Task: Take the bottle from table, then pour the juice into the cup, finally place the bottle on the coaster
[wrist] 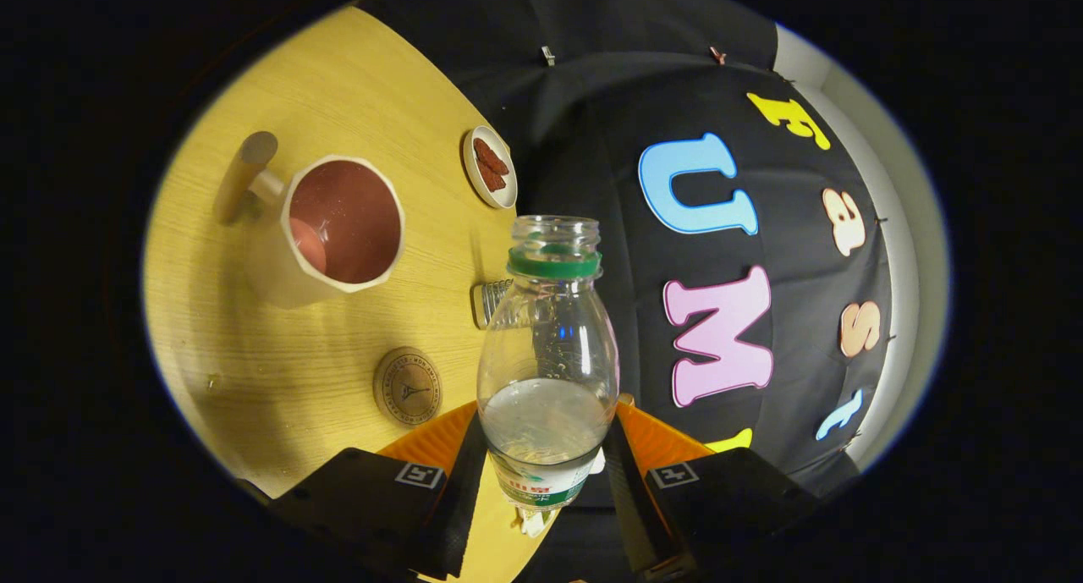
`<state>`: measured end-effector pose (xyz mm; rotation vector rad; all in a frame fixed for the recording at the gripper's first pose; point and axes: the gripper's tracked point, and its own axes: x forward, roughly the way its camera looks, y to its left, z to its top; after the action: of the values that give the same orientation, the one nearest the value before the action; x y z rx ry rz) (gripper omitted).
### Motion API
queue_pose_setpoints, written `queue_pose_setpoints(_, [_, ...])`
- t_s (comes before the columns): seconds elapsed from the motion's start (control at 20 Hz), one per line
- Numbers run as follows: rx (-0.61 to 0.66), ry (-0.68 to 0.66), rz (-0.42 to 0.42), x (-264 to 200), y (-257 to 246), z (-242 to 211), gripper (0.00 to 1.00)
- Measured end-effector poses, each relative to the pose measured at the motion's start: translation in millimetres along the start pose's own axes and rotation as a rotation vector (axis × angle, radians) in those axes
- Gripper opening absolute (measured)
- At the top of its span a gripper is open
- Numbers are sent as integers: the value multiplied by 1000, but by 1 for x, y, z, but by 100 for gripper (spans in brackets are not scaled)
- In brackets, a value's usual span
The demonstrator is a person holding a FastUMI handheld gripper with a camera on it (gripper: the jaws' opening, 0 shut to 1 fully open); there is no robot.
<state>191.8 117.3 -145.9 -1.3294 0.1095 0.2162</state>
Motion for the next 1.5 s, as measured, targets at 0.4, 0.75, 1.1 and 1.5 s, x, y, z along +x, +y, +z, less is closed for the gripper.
queue_pose_setpoints(0.4, [-141,-36,14,10,7,7,73])
queue_pose_setpoints(0.75, [-262,-81,33,20,14,14,73])
queue_pose_setpoints(1.1, [-358,-107,42,25,20,15,73])
queue_pose_setpoints(1.5, [-445,-127,46,26,22,15,73])
